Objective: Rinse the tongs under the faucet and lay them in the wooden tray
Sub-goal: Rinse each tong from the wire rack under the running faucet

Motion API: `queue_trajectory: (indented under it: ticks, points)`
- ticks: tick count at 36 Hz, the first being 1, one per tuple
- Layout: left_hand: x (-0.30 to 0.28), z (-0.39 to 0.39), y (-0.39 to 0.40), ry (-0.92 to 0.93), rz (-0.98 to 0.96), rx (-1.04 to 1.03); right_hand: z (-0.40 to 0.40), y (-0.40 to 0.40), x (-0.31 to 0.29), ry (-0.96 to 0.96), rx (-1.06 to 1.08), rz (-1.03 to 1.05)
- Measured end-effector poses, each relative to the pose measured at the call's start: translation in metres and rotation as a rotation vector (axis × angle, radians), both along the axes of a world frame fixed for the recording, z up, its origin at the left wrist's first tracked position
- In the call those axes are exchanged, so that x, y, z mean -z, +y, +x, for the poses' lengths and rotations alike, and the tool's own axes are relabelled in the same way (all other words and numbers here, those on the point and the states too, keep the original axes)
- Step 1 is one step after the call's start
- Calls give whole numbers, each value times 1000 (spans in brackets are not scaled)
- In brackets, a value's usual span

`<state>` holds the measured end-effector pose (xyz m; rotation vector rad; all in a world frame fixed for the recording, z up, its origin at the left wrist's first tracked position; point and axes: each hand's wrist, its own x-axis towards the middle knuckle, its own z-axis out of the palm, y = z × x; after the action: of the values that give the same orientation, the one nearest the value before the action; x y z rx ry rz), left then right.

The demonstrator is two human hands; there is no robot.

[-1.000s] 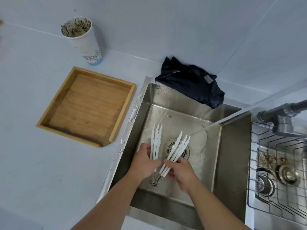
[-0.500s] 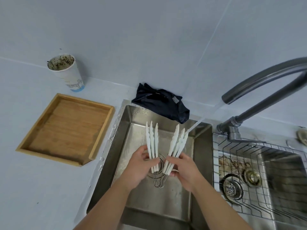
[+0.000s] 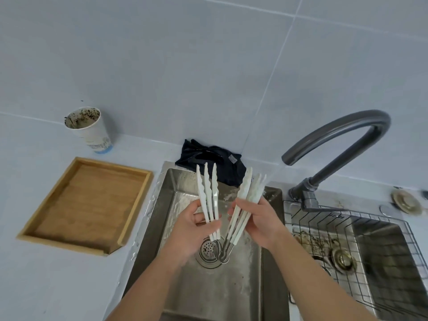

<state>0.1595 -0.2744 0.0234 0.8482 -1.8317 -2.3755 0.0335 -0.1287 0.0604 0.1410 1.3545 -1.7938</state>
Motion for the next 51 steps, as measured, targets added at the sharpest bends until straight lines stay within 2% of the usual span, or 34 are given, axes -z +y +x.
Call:
queue_trajectory:
  ticks: [4,12,21,30,37,43,51]
  points:
    - [-8,-4,-8,41,-41,-4,-7,-3,-9,7,-30,-72]
    - [-15,-6,-23,93,-38,52,-16,6,-15,73,-132,0]
    - [-26,-4,-23,113,-106,133,-8,16,-8,38,-103,-103]
    - [-24,8,-30,97,-146,130,-5,16,-11,63,-139,-75]
    - [-32,1,-26,108,-147,111,-9,15,-21,80,-87,-75]
    - [-34,-15,-19,98,-211,111,-14,19,-33,193,-77,-8]
    - [-26,-20,-23,97,-162,42,-20,7,-37,282,-74,138]
